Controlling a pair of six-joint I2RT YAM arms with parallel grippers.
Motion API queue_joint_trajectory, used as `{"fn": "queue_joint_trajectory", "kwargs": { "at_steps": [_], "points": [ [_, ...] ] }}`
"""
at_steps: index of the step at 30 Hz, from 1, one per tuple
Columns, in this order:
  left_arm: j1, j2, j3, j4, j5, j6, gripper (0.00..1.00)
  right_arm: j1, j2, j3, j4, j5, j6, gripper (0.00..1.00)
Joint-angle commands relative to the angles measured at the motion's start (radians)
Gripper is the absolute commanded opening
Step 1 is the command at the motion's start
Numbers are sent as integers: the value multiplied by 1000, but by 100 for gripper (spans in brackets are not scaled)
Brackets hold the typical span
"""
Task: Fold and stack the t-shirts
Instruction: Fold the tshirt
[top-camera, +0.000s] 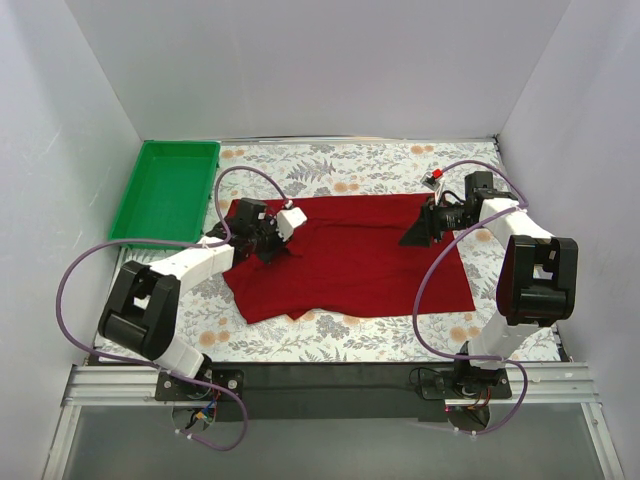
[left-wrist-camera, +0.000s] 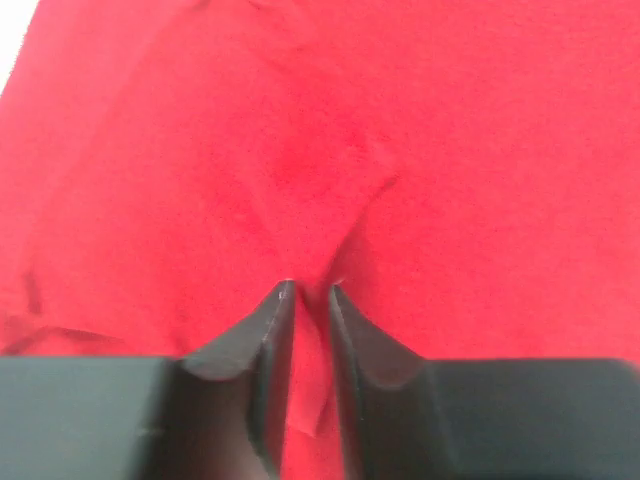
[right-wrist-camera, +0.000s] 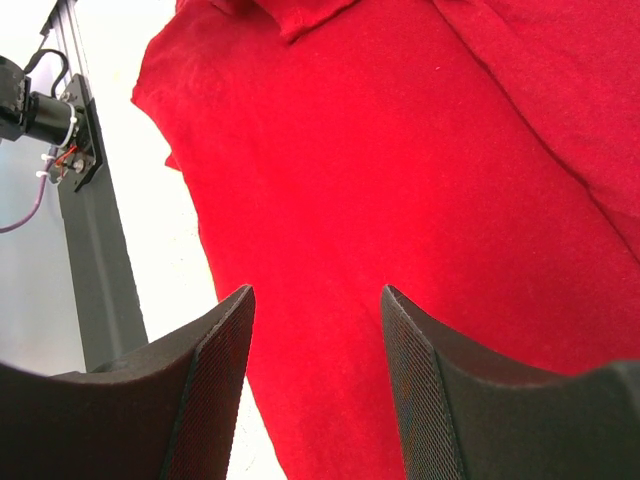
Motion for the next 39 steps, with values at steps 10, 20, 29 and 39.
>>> {"fn": "queue_joint_trajectory", "kwargs": {
  "at_steps": [10,20,29,39],
  "points": [
    [-24,-45,76,-81,61,-153,41,-17,-29,8,-30,-45,-24,51],
    [-71,105,234,-116,37,-414,38,-17,-20,10,-35,-42,-26,51],
    [-139,232,262,-137,-89,-564,35,-19,-14,11,-37,-39,-27,51],
    [-145,229,256,-102,-181,-603,36,-20,-12,11,-40,-41,-29,51]
  ]
}}
